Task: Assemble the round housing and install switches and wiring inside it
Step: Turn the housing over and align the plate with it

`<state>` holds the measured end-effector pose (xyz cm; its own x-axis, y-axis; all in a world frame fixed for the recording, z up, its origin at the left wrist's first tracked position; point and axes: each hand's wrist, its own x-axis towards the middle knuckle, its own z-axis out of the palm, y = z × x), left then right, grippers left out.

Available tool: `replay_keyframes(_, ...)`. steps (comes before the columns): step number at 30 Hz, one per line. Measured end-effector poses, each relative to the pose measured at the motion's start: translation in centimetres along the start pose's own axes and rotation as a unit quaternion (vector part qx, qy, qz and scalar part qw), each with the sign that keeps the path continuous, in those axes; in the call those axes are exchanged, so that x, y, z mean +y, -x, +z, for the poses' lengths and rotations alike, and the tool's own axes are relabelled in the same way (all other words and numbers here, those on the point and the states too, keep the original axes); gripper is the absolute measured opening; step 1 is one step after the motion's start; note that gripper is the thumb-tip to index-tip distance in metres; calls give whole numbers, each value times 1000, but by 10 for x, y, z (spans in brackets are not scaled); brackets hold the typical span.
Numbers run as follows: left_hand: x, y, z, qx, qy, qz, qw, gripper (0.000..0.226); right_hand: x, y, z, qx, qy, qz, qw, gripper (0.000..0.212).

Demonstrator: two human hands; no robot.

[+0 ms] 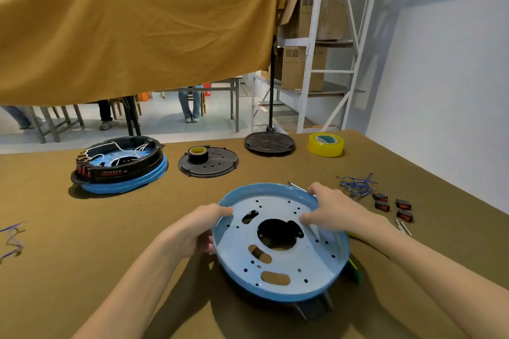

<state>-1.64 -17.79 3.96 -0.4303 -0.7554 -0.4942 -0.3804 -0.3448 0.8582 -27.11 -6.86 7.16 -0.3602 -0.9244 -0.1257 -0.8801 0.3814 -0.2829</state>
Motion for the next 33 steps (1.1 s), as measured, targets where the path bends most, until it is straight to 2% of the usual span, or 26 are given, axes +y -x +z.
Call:
replay_keyframes(2, 0, 4, -5, -33, 32, -25, 999, 31, 2, -2, -3, -19, -31, -11, 999, 65)
replay_keyframes(5, 0, 7, -11, -60, 22, -36, 997, 38, 4, -3, -7, -28, -60, -17, 998, 67)
replay_keyframes(14, 3, 5, -10, -59, -29, -24, 998, 39, 10, 3, -7, 1, -33, -16, 999, 58)
replay_keyframes(20, 2, 8, -5, -50, -45, -13, 998, 32, 9, 7, 4, 56, -30, -7, 998, 41)
replay_keyframes(24, 0, 8, -11, -61, -18, -13, 998, 36, 10, 7, 4, 70, -26, -2, 997, 33)
replay_keyframes(29, 0, 7, -2, -52, -49, 11, 997, 22, 11, 10, 11, 82, -1, -8, 997, 31)
replay_keyframes(33, 1, 6, -3, -48, -17, -6, 999, 28, 17, 13, 15, 97, -26, -15, 995, 37)
